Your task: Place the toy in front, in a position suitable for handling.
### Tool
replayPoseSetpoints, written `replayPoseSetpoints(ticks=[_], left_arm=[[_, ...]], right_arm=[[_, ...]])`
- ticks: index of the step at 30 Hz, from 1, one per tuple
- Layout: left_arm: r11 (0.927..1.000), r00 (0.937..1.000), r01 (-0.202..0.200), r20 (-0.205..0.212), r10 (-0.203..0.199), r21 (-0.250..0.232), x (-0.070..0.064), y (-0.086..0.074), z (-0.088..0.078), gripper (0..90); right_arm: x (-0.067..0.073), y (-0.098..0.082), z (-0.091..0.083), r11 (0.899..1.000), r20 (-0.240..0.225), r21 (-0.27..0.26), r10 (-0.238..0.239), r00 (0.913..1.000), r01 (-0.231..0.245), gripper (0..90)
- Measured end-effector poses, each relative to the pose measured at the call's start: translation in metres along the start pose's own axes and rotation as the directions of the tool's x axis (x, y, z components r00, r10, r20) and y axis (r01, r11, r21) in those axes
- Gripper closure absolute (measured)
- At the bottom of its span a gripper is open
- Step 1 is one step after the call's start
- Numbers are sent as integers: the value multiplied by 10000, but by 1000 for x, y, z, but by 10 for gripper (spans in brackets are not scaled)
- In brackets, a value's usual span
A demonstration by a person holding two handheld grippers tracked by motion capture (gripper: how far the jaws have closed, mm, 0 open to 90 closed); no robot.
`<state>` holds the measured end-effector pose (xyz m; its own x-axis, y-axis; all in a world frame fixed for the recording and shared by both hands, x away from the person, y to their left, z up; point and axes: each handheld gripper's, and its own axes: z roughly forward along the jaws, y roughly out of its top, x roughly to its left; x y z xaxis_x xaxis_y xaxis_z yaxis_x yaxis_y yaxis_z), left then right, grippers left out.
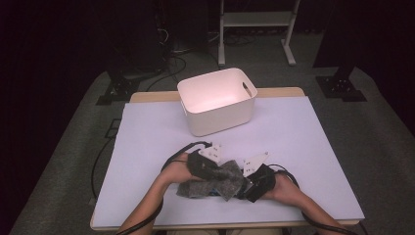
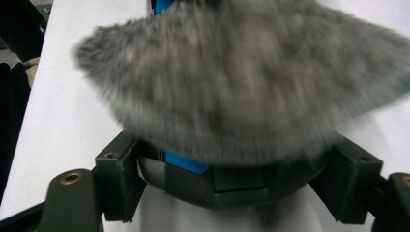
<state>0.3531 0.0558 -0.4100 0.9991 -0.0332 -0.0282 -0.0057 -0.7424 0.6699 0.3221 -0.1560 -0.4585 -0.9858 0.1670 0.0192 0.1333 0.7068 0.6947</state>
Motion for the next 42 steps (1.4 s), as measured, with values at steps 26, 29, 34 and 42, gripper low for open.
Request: replayPoseSetpoints(ticks=[26, 29, 34, 42], left_arm=[[9967, 9990, -453, 89, 448, 673, -15, -3, -9, 780], [9945, 9998, -127, -120, 140, 1040, -16, -20, -20, 779], [9962, 9991, 401, -194, -387, 776, -23, -48, -31, 779], [9885, 9933, 1134, -116, -1151, -997, -26, -74, -32, 780]], right_arm=[[0, -1, 0, 10000, 13, 3, -12, 10000, 12, 222], [0, -1, 0, 10000, 17, -5, -29, 10000, 29, 222], [0, 0, 0, 10000, 37, 8, -24, 10000, 24, 221], [1, 3, -1, 9994, 115, 329, 114, 9999, -118, 199]])
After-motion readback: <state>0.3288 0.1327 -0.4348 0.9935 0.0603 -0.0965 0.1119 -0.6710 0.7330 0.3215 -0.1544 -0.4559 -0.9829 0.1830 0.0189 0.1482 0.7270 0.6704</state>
